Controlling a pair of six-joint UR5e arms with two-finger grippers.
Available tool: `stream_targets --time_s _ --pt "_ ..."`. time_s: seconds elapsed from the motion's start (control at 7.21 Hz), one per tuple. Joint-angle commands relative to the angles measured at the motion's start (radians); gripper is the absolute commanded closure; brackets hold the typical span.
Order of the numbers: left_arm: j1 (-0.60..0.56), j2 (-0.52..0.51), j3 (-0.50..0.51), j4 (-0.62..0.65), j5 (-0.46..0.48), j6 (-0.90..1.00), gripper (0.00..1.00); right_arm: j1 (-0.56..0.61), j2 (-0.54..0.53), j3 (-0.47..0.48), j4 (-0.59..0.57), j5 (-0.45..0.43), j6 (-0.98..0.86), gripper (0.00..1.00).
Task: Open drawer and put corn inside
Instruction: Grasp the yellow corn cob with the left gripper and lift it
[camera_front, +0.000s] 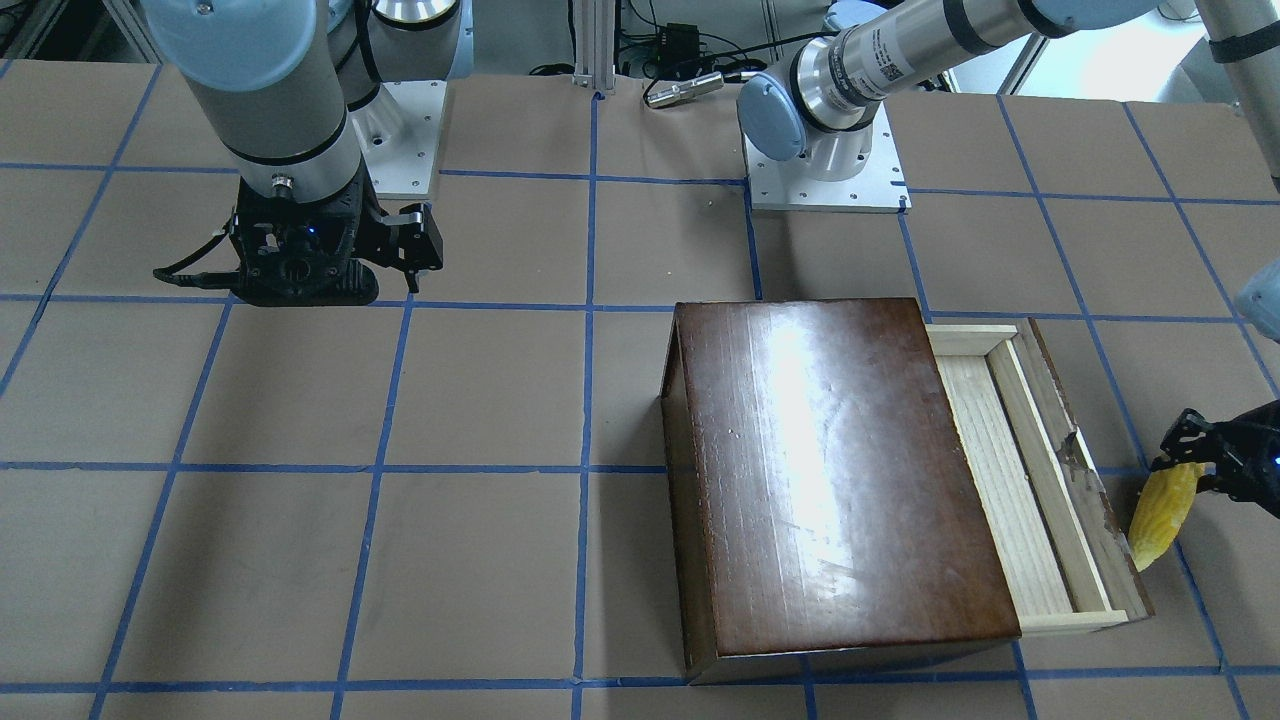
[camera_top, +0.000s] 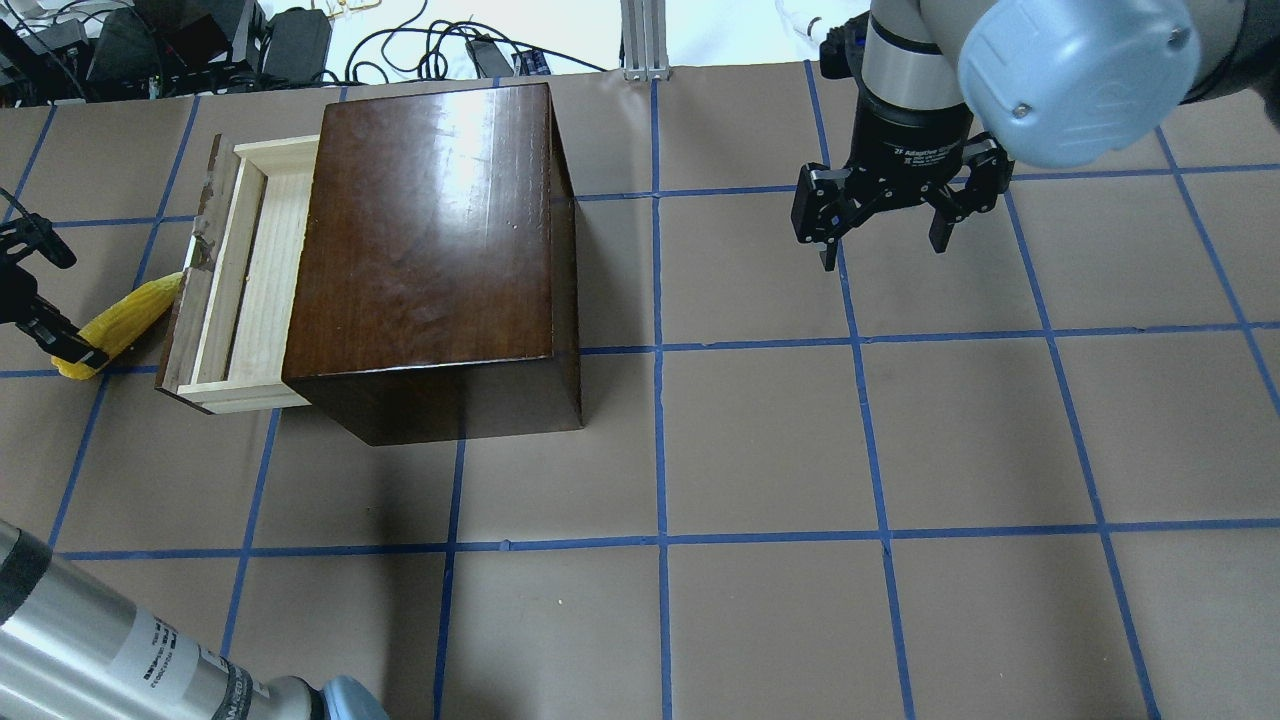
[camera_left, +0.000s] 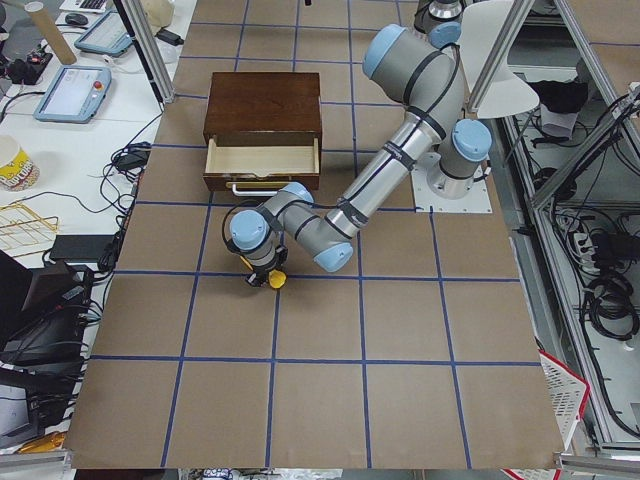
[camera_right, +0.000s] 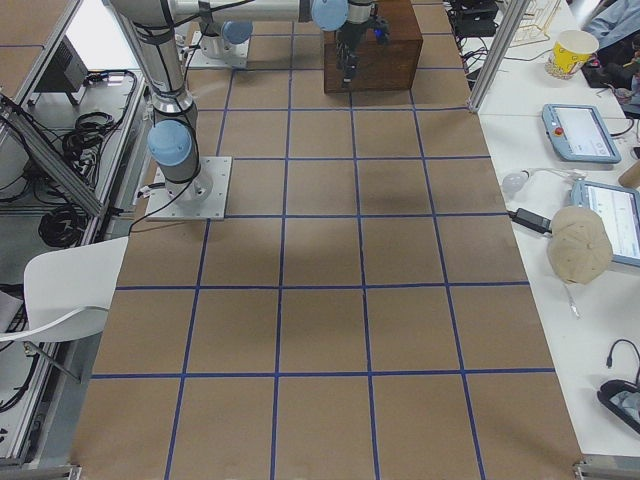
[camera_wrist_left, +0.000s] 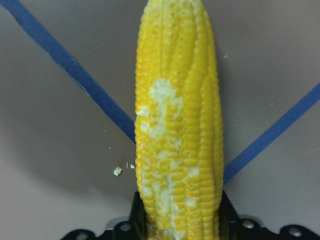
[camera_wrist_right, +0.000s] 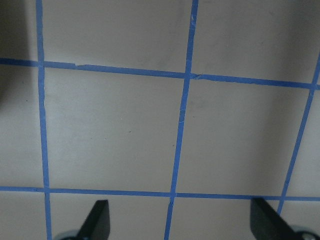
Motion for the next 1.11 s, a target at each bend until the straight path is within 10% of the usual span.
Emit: stream_targets --time_s 0.0,0.97 --pt "-0.008 0.031 0.006 -0.005 -0.010 -0.042 1.00 0.000 0.000 0.000 0.000 0.000 0.000 0.00" --pt "-0.132 0.227 0.194 -0.348 -0.002 -0.568 1.00 0.000 0.000 0.000 0.000 0.000 0.000 0.00"
